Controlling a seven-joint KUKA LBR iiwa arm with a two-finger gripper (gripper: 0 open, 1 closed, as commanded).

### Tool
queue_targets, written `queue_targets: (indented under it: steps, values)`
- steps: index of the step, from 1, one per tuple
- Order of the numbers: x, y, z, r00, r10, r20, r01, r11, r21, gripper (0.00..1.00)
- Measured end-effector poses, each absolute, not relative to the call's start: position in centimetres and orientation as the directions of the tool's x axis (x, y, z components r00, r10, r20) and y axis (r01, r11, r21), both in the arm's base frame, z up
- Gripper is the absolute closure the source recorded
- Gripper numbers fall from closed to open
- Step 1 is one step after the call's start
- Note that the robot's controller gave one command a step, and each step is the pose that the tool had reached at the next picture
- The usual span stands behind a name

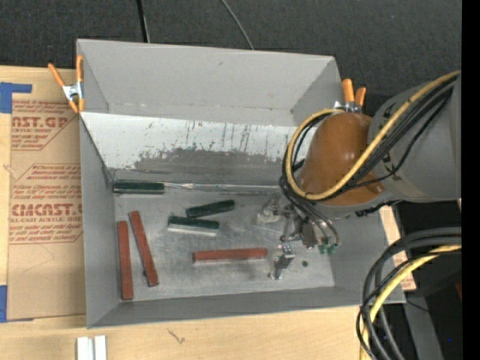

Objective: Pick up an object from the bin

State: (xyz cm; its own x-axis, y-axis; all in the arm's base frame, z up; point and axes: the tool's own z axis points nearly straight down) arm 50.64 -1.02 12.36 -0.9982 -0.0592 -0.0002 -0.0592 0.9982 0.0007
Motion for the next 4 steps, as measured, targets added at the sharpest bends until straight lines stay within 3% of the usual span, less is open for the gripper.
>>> queue_targets:
  steps: [1,2,4]
  values:
    - [49.2,0.6,7.6,-0.993,-0.119,-0.002,-0.119,0.993,0.000,0.00]
    - [48.5,4.3,7.5,-1.000,0.013,-0.018,0.013,1.000,-0.001,1.00]
    - [48.3,4.3,8.0,-1.000,0.013,-0.010,0.013,1.000,-0.001,1.00]
